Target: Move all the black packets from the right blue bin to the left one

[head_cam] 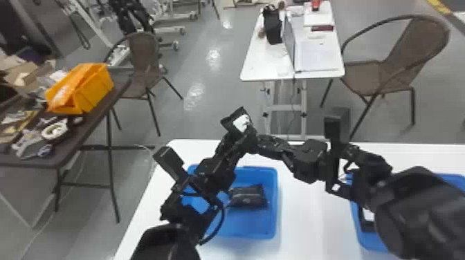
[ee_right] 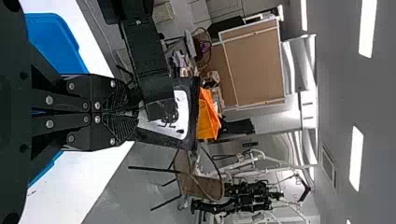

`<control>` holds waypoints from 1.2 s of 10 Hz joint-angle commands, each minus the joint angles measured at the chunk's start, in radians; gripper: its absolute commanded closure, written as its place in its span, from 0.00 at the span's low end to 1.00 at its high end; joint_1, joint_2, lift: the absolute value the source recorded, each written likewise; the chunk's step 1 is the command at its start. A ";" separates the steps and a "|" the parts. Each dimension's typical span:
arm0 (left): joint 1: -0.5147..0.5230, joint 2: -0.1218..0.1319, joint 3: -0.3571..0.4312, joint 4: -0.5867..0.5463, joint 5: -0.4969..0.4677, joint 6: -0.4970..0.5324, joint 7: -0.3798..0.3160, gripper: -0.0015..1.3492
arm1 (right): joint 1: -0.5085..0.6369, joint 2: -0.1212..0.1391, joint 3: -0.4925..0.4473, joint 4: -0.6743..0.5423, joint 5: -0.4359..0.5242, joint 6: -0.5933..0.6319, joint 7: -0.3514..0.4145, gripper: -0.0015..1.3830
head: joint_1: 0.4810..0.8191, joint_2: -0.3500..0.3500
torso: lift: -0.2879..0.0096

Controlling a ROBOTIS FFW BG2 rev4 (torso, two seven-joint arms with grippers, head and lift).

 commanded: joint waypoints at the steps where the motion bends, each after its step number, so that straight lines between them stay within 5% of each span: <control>1: 0.007 -0.003 0.004 0.001 0.004 -0.032 0.000 0.90 | 0.003 0.004 -0.001 0.009 -0.005 0.000 0.000 0.93 | 0.63 0.86 | 0.97; 2: 0.010 -0.003 0.005 0.001 0.009 -0.043 0.001 0.90 | 0.003 0.007 -0.003 0.017 -0.012 -0.001 0.000 0.93 | 0.63 0.87 | 0.97; 3: 0.011 -0.003 0.007 0.004 0.016 -0.039 0.003 0.90 | 0.007 0.012 -0.003 0.037 -0.031 -0.067 0.011 0.80 | 0.63 0.87 | 0.97; 4: 0.016 -0.003 0.017 0.007 0.000 -0.046 0.004 0.90 | 0.027 0.024 -0.037 0.048 -0.045 -0.096 0.031 0.34 | 0.63 0.88 | 0.97; 5: 0.022 -0.003 0.040 0.011 -0.045 -0.058 0.004 0.90 | 0.061 0.038 -0.101 0.026 -0.035 -0.089 0.046 0.03 | 0.63 0.88 | 0.97; 8: 0.065 -0.003 0.132 0.014 -0.263 -0.032 0.009 0.90 | 0.195 0.052 -0.345 -0.182 0.192 0.080 0.052 0.06 | 0.63 0.86 | 0.97; 10: 0.080 -0.003 0.160 0.079 -0.461 -0.120 0.011 0.89 | 0.291 0.087 -0.475 -0.204 0.185 0.108 -0.015 0.07 | 0.63 0.80 | 0.97; 11: 0.083 -0.003 0.169 0.093 -0.539 -0.128 0.009 0.84 | 0.308 0.084 -0.511 -0.201 0.193 0.102 -0.003 0.07 | 0.63 0.77 | 0.97; 12: 0.083 -0.003 0.172 0.120 -0.547 -0.144 0.009 0.68 | 0.308 0.055 -0.517 -0.185 0.187 0.105 0.005 0.07 | 0.63 0.76 | 0.97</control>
